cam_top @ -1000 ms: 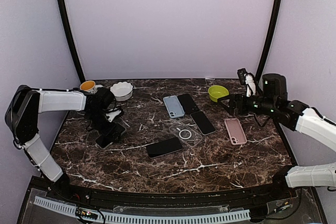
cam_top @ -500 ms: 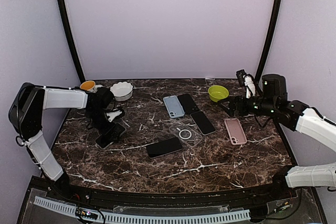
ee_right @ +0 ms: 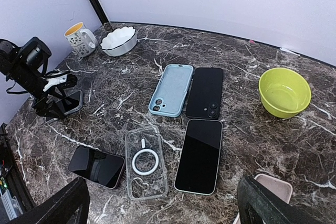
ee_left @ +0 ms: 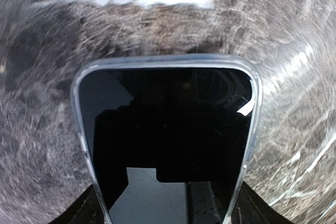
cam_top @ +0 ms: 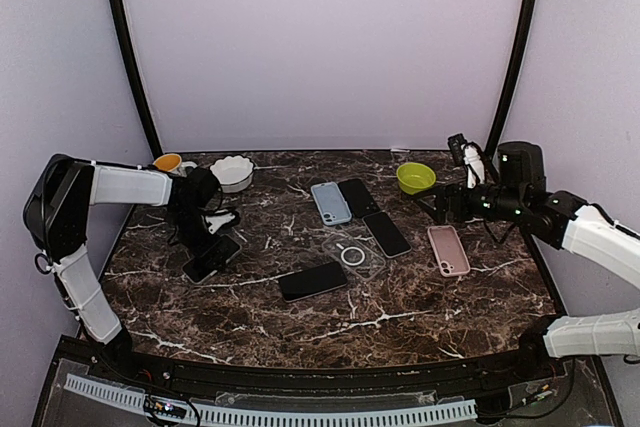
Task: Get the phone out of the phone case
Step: Pick up the phone with the phone case from the center of the board, then pass from the left arm to the right, then remove the bottom left corner of the phone case.
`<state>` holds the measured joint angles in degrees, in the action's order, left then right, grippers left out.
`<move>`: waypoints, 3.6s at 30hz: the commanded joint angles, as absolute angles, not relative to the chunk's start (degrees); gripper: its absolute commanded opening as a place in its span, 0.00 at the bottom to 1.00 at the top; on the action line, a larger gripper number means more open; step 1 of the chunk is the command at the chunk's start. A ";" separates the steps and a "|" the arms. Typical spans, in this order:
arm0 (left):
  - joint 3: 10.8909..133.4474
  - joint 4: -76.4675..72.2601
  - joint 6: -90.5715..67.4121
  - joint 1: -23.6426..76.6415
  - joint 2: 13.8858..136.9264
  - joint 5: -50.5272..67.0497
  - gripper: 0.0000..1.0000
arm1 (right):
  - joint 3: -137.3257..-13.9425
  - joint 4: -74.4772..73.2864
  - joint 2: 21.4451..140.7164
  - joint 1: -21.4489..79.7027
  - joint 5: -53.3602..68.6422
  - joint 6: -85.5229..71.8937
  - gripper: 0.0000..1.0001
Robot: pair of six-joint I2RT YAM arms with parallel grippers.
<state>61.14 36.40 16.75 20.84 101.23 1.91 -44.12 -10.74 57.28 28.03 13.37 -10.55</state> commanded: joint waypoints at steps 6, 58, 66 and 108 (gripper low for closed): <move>61.98 37.26 18.18 21.20 102.23 5.97 0.54 | -45.92 -9.73 59.65 28.48 17.04 -12.68 0.99; 67.78 19.88 23.50 35.95 82.79 11.40 0.48 | -78.49 9.14 104.95 50.45 22.51 -50.19 0.85; 67.94 19.87 22.99 35.95 83.65 10.74 0.45 | -82.43 8.09 107.86 50.49 21.66 -52.02 0.69; 51.80 5.92 28.42 36.32 68.55 6.57 0.99 | -71.13 9.03 90.43 51.07 18.08 -17.12 0.00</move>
<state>53.19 8.54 26.61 36.27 70.06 7.57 -74.15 1.21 96.16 50.65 19.03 -24.58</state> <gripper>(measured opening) 0.987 0.092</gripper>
